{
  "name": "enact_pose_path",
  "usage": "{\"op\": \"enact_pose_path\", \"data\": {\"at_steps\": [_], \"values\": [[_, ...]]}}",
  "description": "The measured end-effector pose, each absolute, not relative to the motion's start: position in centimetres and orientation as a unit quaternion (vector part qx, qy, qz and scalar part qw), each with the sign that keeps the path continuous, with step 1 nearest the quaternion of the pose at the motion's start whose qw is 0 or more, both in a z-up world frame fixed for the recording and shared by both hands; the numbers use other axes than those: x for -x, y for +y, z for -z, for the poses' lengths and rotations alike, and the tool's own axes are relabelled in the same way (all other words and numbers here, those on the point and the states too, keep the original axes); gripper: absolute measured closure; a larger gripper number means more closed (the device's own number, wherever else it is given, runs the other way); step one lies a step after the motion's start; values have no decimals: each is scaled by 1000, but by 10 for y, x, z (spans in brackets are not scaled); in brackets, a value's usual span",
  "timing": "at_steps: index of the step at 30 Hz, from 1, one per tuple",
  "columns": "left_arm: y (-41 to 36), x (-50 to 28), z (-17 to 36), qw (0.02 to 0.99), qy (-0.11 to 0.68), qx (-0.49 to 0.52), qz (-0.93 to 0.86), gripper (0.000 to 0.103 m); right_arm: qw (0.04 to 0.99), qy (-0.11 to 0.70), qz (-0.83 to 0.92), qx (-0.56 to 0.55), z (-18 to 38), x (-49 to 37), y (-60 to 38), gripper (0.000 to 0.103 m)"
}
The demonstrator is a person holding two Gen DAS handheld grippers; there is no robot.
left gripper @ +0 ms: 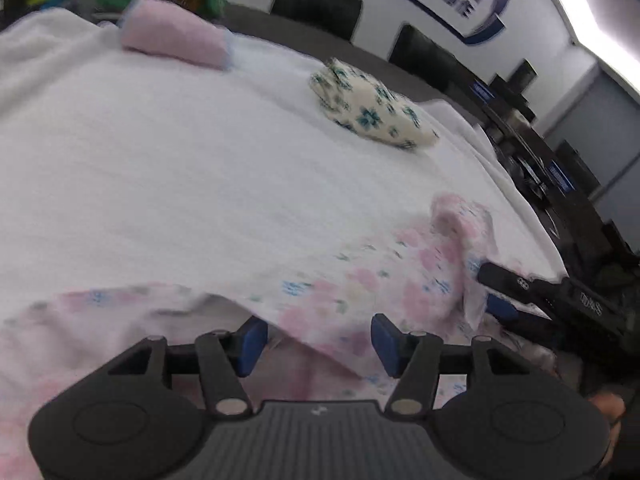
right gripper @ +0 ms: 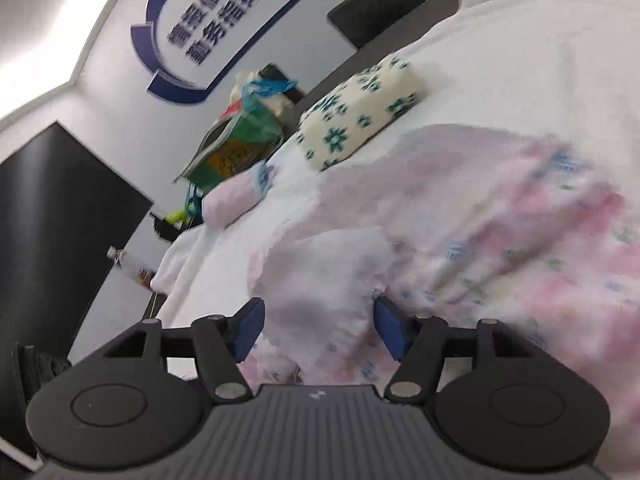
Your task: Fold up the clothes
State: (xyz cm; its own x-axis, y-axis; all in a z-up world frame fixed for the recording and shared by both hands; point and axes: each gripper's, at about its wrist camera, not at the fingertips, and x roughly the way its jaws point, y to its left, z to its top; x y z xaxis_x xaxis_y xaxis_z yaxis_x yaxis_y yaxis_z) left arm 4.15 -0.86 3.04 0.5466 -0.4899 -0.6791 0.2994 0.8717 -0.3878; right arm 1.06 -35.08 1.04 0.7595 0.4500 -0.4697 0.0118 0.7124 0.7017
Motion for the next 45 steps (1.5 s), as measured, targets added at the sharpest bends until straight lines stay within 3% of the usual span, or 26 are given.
{"op": "enact_pose_path", "data": {"at_steps": [1, 2, 5, 7, 8, 9, 10, 11, 12, 16, 20, 23, 25, 26, 27, 28, 30, 33, 41, 44, 45], "values": [[-10, -41, -35, 878, 406, 107, 227, 58, 863, 328, -132, -360, -11, -22, -350, 71], [-11, -40, -39, 885, 394, 101, 228, 71, 856, 334, -137, -372, -11, -35, -347, 88], [-14, -37, -53, 902, 355, 82, 230, 75, 814, 326, -155, -455, -8, -69, -344, 89], [-16, -35, -61, 913, 330, 69, 232, 68, 781, 301, -128, -532, -3, -88, -351, 87], [-27, -29, -59, 909, 328, 39, 254, 52, 767, 285, -108, -564, 0, -97, -354, 81], [-40, -23, -57, 903, 327, 6, 279, 40, 773, 280, -83, -563, -1, -104, -355, 61], [-52, -16, -54, 895, 325, -28, 303, 38, 780, 277, -60, -558, -3, -111, -355, 46], [-65, -10, -51, 886, 323, -61, 327, 38, 791, 292, -45, -536, -8, -115, -354, 21], [-77, -3, -48, 875, 320, -94, 350, 38, 800, 306, -34, -515, -13, -118, -353, 16], [-83, -22, -18, 895, 343, -120, 261, 43, 837, 298, -76, -453, -33, -91, -359, 16], [-30, -17, -10, 890, 389, -13, 238, 41, 908, 296, -83, -286, -53, -29, -362, 16], [-10, 2, -6, 889, 377, 43, 257, 41, 929, 309, -109, -170, -47, 17, -349, 16], [-16, 6, -6, 893, 368, 39, 255, 49, 929, 318, -130, -139, -37, 30, -340, 17], [-21, 7, -8, 895, 366, 28, 254, 79, 930, 317, -136, -127, -33, 33, -333, 21], [-21, 10, -11, 896, 362, 29, 256, 101, 931, 320, -133, -114, -30, 33, -326, 30], [-20, 14, -14, 897, 357, 32, 258, 101, 932, 326, -125, -97, -27, 31, -319, 36], [-20, 21, -20, 899, 348, 37, 263, 103, 937, 332, -97, -50, -21, 31, -303, 71], [-11, 50, -36, 919, 295, 25, 262, 103, 943, 324, -74, -17, -20, 46, -292, 99], [12, 136, -35, 868, 271, 50, 413, 103, 962, 259, -54, -65, -55, 146, -312, 100], [16, 160, -20, 840, 280, 43, 463, 103, 964, 248, -50, -86, -62, 169, -328, 94], [16, 166, -16, 835, 283, 31, 471, 103, 966, 236, -49, -91, -65, 174, -332, 86]]}}
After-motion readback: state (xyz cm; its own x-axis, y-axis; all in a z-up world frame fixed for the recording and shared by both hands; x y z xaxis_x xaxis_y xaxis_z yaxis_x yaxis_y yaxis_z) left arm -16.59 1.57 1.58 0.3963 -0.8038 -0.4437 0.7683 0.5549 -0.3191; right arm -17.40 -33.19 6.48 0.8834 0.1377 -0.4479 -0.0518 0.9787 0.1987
